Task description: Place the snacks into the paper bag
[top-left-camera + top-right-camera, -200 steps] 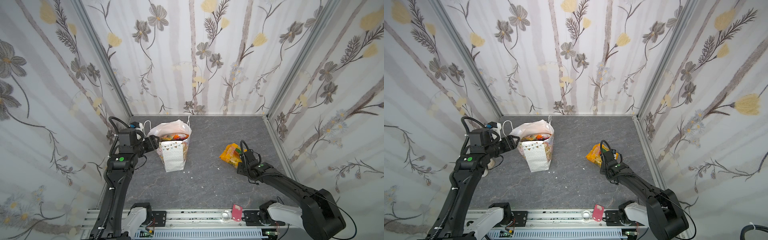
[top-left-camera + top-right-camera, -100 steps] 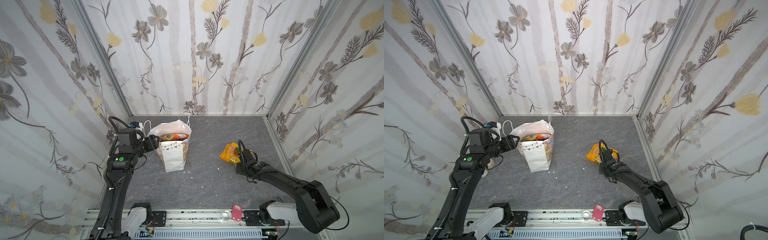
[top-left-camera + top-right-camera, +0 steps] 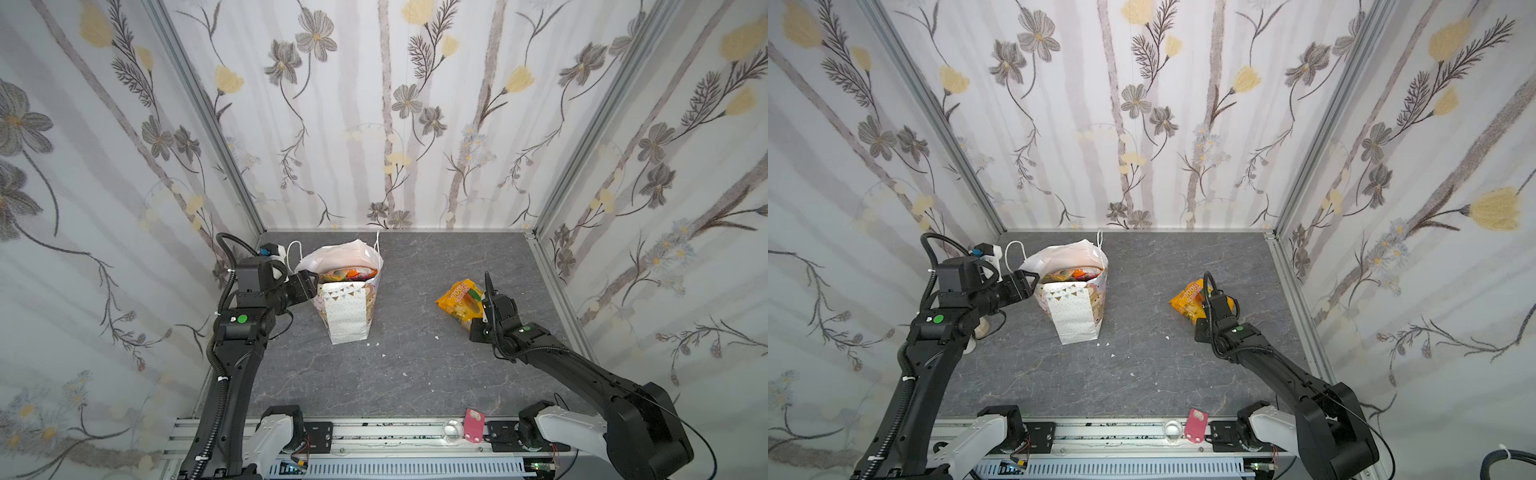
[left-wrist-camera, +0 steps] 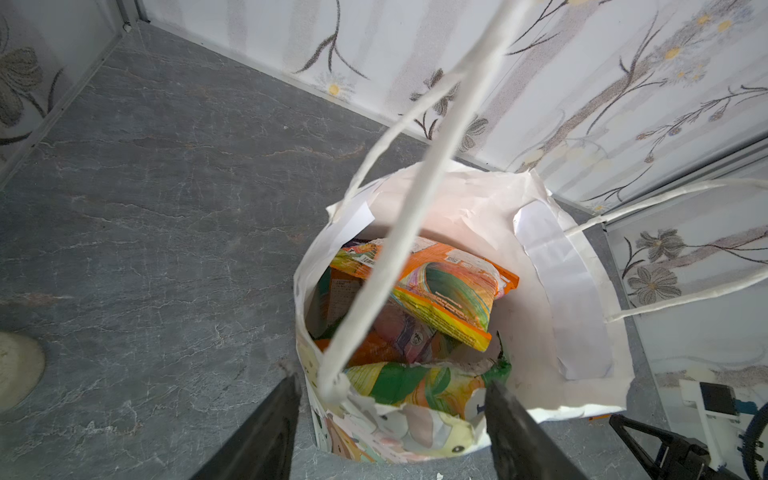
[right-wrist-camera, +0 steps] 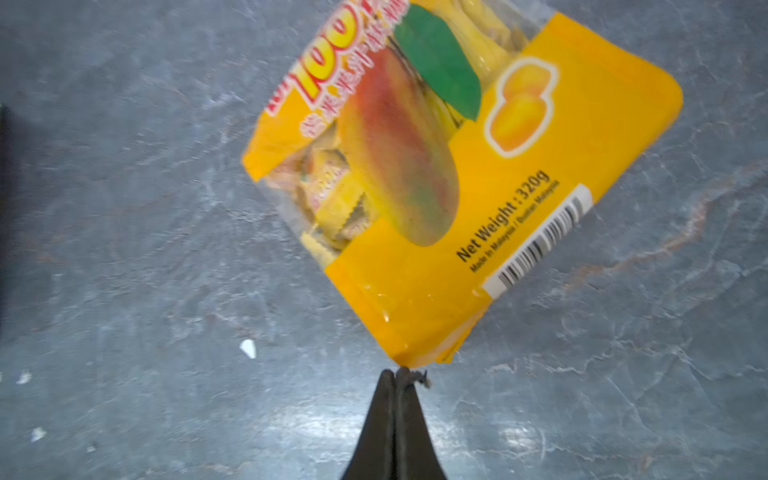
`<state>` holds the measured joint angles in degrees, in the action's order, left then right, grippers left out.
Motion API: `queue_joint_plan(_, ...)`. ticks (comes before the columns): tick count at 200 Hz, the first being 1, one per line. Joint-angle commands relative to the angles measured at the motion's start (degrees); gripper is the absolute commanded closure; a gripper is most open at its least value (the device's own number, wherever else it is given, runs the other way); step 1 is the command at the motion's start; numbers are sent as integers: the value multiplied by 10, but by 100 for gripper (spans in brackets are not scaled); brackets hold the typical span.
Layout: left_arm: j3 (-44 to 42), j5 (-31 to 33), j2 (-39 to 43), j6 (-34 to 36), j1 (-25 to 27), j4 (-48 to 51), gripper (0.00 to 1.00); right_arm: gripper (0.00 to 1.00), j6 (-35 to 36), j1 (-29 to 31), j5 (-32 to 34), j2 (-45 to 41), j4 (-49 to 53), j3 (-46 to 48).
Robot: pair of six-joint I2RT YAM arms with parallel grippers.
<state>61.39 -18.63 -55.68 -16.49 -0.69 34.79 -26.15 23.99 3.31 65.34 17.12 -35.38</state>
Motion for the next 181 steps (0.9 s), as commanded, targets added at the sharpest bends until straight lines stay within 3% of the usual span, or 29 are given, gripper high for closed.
queue_joint_plan(1, 2, 0, 2, 4, -1, -3, 30, 100, 9, 0, -50, -19, -11, -16)
queue_joint_plan(31, 0, 1, 5, 4, -1, -4, 30, 100, 7, 4, -20, -27, 28, -33)
queue_joint_plan(35, -1, 1, 5, 4, -1, -4, 30, 91, 6, 7, 1, -26, 42, -35)
queue_joint_plan(43, -2, 1, 6, 5, -1, -4, 30, 63, 3, 15, 41, -26, 64, -36)
queue_joint_plan(48, -4, 2, 6, 4, -1, -4, 30, 54, 2, 22, 67, -26, 77, -36)
queue_joint_plan(67, -6, 2, 7, 4, 0, -5, 30, 44, -13, 53, 142, -32, 105, -25)
queue_joint_plan(96, -7, -1, 4, 3, -1, -8, 30, 29, -27, 75, 179, -38, 77, 16)
queue_joint_plan(141, -5, -1, 4, 3, -1, -6, 30, 26, -29, 75, 236, -5, 31, 34)
queue_joint_plan(181, -7, -2, 6, 2, -1, -7, 30, 27, -9, 72, 232, 64, 10, -1)
